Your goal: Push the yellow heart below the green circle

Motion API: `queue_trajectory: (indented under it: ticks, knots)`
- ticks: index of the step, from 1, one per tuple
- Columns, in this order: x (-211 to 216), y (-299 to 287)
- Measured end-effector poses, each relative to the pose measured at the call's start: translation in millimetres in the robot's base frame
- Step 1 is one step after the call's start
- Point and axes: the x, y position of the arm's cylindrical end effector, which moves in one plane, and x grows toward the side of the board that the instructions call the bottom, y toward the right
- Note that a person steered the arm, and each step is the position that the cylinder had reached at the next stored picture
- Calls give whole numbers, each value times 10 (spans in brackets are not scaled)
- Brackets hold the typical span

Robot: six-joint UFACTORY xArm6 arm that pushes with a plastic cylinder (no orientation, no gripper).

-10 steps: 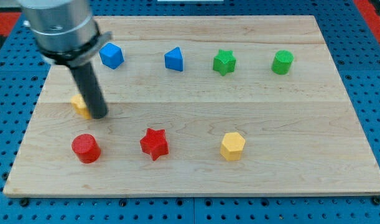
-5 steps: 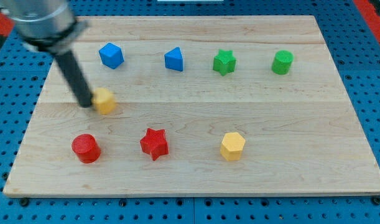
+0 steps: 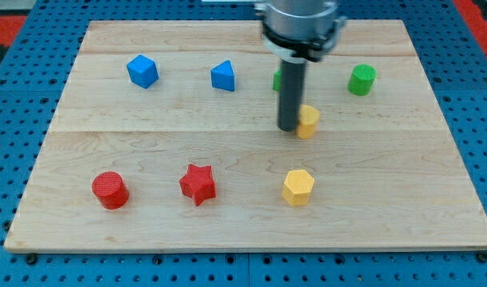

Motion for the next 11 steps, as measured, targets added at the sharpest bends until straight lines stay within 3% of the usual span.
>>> queue_trajectory:
  ticks: [2, 3, 5, 6, 7, 8, 9, 11]
  knots:
    - [-172, -79]
    - [-387, 165]
    - [105, 1306]
    - [339, 1282]
    - [-65, 1473]
    - [-226, 1213]
    - [10, 956]
    - [664, 1115]
